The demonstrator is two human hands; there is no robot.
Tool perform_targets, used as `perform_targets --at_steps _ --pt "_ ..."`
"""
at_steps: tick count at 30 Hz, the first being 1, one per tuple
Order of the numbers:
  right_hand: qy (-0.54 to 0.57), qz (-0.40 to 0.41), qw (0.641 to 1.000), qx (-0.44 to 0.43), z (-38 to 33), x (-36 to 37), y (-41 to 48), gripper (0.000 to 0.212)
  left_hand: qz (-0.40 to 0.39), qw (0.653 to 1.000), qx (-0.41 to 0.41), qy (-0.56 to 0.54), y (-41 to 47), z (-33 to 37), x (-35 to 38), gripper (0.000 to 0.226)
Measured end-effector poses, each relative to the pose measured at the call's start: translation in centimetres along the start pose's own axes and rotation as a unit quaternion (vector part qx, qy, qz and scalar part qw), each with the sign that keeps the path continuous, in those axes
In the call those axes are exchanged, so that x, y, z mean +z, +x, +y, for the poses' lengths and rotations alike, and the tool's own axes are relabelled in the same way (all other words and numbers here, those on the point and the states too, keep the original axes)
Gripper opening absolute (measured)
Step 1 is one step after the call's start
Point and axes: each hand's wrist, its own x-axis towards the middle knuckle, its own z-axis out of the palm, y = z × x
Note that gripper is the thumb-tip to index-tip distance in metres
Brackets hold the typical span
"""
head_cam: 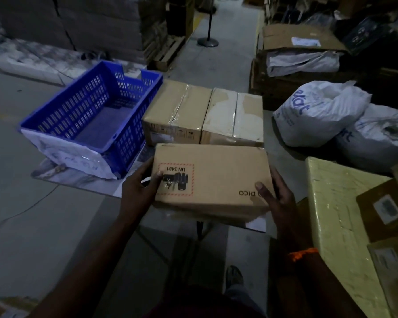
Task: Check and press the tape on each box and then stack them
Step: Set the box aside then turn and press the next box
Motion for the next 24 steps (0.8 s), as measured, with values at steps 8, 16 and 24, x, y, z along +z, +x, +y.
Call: perform_targets --at_steps 8,16,24 --pt "-0.048 0.007 0.998 0.029 1.3 -0.2 2.5 0.065 -0.022 0.999 -0.018 0.036 1.3 0.0 3.5 0.047" --pt "-0.080 0.005 0.996 0.035 2.1 -0.1 3.1 0.073 -0.053 0.996 0.009 0.076 2.7 -0.5 3.8 0.053" --pt "-0.354 -0.033 0.927 -0.120 -0.6 4.3 4.5 0.078 -0.120 0.926 0.174 0.313 4.2 1.6 5.9 0.059"
